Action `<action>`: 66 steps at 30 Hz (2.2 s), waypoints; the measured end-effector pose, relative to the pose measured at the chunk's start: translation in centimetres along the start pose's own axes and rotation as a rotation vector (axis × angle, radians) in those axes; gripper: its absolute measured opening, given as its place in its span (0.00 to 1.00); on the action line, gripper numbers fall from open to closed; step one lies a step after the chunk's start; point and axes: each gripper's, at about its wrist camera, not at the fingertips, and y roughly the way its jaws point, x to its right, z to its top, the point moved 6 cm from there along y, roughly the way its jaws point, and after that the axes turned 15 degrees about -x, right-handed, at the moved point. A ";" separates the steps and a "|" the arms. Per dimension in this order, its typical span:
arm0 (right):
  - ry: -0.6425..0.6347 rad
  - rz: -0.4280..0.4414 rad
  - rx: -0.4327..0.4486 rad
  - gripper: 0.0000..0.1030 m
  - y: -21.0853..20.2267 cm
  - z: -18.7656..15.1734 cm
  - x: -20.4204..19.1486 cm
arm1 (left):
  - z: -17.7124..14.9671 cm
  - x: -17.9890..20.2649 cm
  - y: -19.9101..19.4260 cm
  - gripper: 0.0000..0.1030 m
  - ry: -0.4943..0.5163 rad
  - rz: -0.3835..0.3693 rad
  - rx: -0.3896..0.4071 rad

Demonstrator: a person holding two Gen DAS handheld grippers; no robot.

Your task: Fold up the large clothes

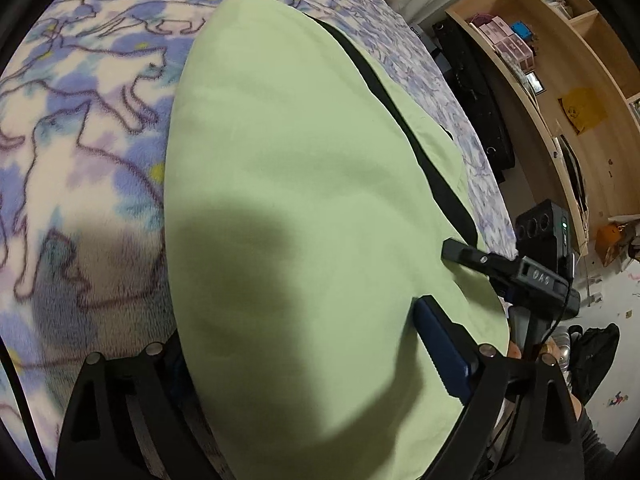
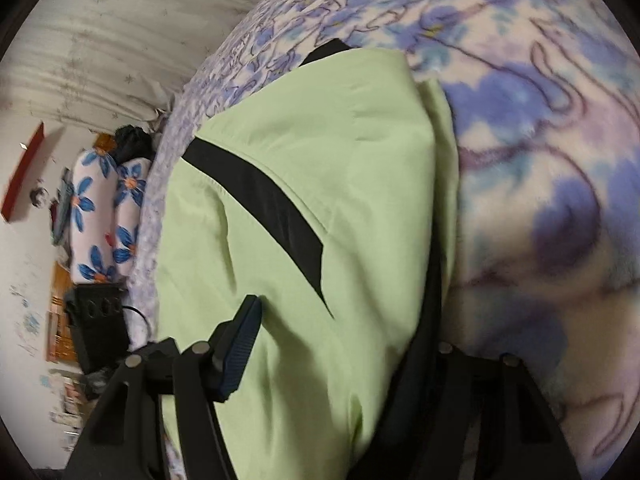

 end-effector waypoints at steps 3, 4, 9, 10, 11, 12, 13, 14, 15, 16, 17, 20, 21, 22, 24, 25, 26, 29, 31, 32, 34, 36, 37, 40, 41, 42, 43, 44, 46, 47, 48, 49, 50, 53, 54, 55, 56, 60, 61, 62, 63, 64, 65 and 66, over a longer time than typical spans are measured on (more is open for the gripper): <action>0.003 0.018 0.017 0.23 -0.5 -0.3 -0.1 | 0.0 1.0 -0.4 0.74 0.025 0.073 0.037; 0.001 0.021 0.023 0.19 -0.8 -0.4 -0.3 | -0.1 1.6 -0.7 0.70 0.041 0.109 0.059; -0.085 -0.134 0.074 0.12 -1.4 -1.6 -3.9 | -1.1 4.8 -2.7 0.44 0.162 0.317 0.128; -0.110 -0.158 0.085 0.12 -1.6 -2.0 -4.7 | -1.5 5.8 -3.2 0.44 0.190 0.356 0.143; -0.137 -0.183 0.097 0.12 -1.9 -2.5 -5.7 | -1.8 6.3 -3.5 0.42 0.202 0.374 0.151; -0.162 -0.208 0.105 0.12 -2.0 -2.9 -6.8 | -2.3 6.9 -3.9 0.41 0.217 0.392 0.162; -0.188 -0.229 0.112 0.12 -2.1 -3.5 -7.7 | -2.8 6.9 -4.5 0.41 0.224 0.399 0.167; -0.208 -0.243 0.117 0.12 -2.2 -4.0 -8.7 | -3.4 7.2 -5.1 0.40 0.231 0.405 0.176; -0.222 -0.255 0.117 0.12 -2.1 -4.5 -9.5 | -4.1 7.2 -5.8 0.39 0.233 0.408 0.182; -0.233 -0.263 0.116 0.12 -2.0 -5.1 -10.3 | -4.7 7.2 -6.4 0.39 0.233 0.410 0.188; -0.240 -0.261 0.112 0.11 -2.0 -5.5 -10.9 | -5.4 6.9 -7.1 0.38 0.233 0.409 0.192; -0.249 -0.228 0.090 0.11 -1.6 -6.9 -12.7 | -6.5 6.1 -9.3 0.37 0.232 0.410 0.202; -0.250 -0.211 0.085 0.11 -1.6 -7.2 -13.2 | -7.2 5.7 -10.1 0.37 0.231 0.413 0.206; -0.255 -0.190 0.081 0.11 -1.5 -7.5 -14.2 | -7.7 5.2 -11.3 0.37 0.230 0.418 0.211; -0.274 -0.164 0.084 0.11 -1.3 -7.7 -16.3 | -8.6 4.0 -13.6 0.37 0.219 0.420 0.223; -0.285 -0.154 0.086 0.11 -1.1 -7.8 -17.4 | -8.7 3.5 -14.7 0.37 0.215 0.422 0.230; -0.300 -0.140 0.089 0.11 -0.9 -7.7 -18.8 | -9.0 2.9 -16.2 0.37 0.211 0.426 0.239; -0.346 -0.102 0.101 0.11 -0.5 -6.7 -23.1 | -8.8 1.0 -20.6 0.37 0.202 0.448 0.274; -0.385 -0.076 0.111 0.11 -0.1 -5.1 -26.5 | -7.9 -0.4 -23.8 0.37 0.197 0.466 0.294; -0.396 -0.066 0.117 0.11 0.0 -4.4 -27.9 | -7.2 -1.3 -25.5 0.37 0.191 0.471 0.303; -0.426 -0.041 0.136 0.11 0.3 -2.1 -31.2 | -5.9 -2.7 -28.2 0.37 0.184 0.475 0.318; -0.449 -0.029 0.158 0.11 0.7 -0.2 -33.9 | -3.6 -4.6 -31.6 0.37 0.189 0.493 0.345; -0.463 -0.019 0.173 0.11 1.0 1.4 -35.6 | -2.8 -5.0 -32.4 0.37 0.194 0.502 0.352; -0.485 -0.011 0.208 0.11 1.9 5.3 -38.9 | 1.6 -8.1 -36.1 0.37 0.210 0.537 0.374; -0.490 -0.009 0.217 0.11 2.4 6.9 -39.9 | 2.8 -9.0 -36.9 0.37 0.210 0.538 0.379; -0.494 -0.010 0.220 0.11 3.1 8.4 -40.9 | 4.1 -9.9 -37.5 0.37 0.212 0.540 0.380; -0.505 -0.019 0.228 0.11 3.8 10.0 -41.8 | 6.1 -11.3 -38.4 0.37 0.222 0.552 0.386; -0.514 -0.023 0.236 0.11 4.7 11.7 -42.7 | 7.6 -12.5 -38.8 0.37 0.227 0.556 0.389; -0.512 -0.019 0.248 0.11 6.4 14.6 -43.5 | 10.7 -14.9 -39.1 0.37 0.243 0.573 0.389; -0.513 -0.017 0.252 0.11 7.5 16.1 -43.9 | 12.1 -15.9 -39.1 0.37 0.247 0.576 0.391; -0.511 -0.018 0.257 0.11 8.5 17.3 -44.1 | 13.3 -17.1 -39.0 0.37 0.249 0.579 0.391; -0.512 -0.014 0.256 0.11 9.8 18.7 -44.3 | 15.1 -19.1 -38.8 0.37 0.246 0.575 0.395; -0.519 -0.025 0.258 0.11 11.3 20.2 -44.3 | 16.6 -20.7 -38.4 0.37 0.239 0.571 0.394; -0.526 -0.062 0.248 0.11 15.9 24.1 -43.8 | 20.7 -26.4 -36.7 0.38 0.186 0.527 0.375; -0.520 -0.108 0.254 0.11 17.7 25.6 -43.1 | 21.8 -28.4 -35.8 0.38 0.165 0.513 0.364; -0.507 -0.144 0.245 0.11 19.3 26.6 -42.3 | 22.8 -30.6 -34.5 0.40 0.122 0.502 0.348; -0.470 -0.181 0.208 0.13 21.6 27.8 -41.0 | 23.3 -32.4 -33.2 0.42 0.068 0.492 0.327; -0.319 -0.166 0.068 0.38 27.1 28.7 -35.9 | 23.6 -39.7 -28.6 0.89 -0.125 0.551 0.285; -0.317 -0.142 0.085 0.38 26.8 28.4 -35.6 | 23.1 -40.2 -29.0 0.90 -0.134 0.553 0.334; -0.317 -0.125 0.092 0.39 26.4 28.0 -35.3 | 22.7 -40.6 -29.2 0.90 -0.143 0.528 0.354; -0.315 -0.116 0.090 0.42 26.0 27.6 -35.0 | 22.3 -40.9 -29.4 0.90 -0.153 0.509 0.358; -0.317 -0.114 0.093 0.42 25.4 27.0 -34.7 | 21.7 -40.9 -29.6 0.90 -0.157 0.489 0.364; -0.320 -0.121 0.090 0.42 25.0 26.6 -34.5 | 21.4 -40.9 -29.8 0.89 -0.157 0.491 0.367; -0.325 -0.131 0.090 0.42 24.5 26.1 -34.4 | 20.9 -40.7 -30.2 0.88 -0.159 0.516 0.378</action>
